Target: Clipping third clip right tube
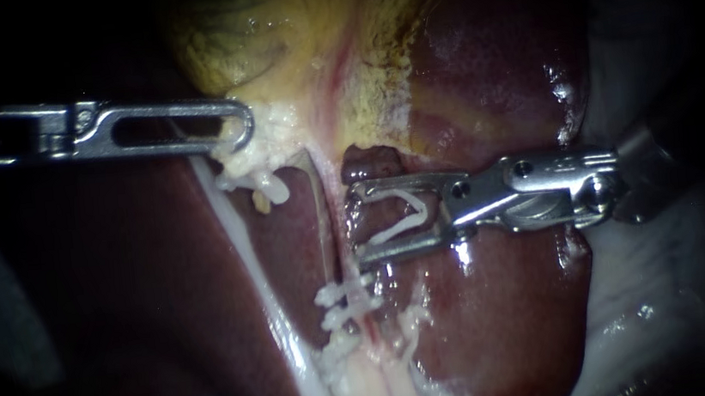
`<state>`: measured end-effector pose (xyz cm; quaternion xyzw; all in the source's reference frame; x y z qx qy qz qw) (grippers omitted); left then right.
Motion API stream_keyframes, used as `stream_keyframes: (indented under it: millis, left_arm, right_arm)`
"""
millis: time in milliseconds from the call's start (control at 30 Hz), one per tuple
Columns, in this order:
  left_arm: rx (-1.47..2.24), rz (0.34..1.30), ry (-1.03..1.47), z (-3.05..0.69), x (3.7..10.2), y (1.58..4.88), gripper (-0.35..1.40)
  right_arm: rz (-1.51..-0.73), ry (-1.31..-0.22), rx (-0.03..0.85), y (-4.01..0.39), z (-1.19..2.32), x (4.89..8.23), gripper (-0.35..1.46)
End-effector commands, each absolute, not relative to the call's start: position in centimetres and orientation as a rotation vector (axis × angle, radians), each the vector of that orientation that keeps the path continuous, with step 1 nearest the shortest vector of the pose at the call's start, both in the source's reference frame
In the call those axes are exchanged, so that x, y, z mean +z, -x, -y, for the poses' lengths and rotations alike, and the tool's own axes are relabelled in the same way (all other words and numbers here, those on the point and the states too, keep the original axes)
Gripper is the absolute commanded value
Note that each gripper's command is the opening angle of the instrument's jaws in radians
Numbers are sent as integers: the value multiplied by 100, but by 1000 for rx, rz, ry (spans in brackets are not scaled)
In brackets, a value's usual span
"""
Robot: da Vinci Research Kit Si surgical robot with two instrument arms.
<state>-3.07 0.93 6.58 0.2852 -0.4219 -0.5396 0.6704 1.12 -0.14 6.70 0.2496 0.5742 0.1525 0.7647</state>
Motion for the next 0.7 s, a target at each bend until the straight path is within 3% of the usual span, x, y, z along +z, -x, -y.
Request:
stream_keyframes:
  millis: [33,700]
  left_arm:
    - [-1216,951,-643,-93,659,307,-35]
    - [-1217,951,-642,-93,659,308,-35]
  right_arm:
    - [-1252,-545,332,-112,14,668,50]
    - [-1254,-616,408,-135,17,670,50]
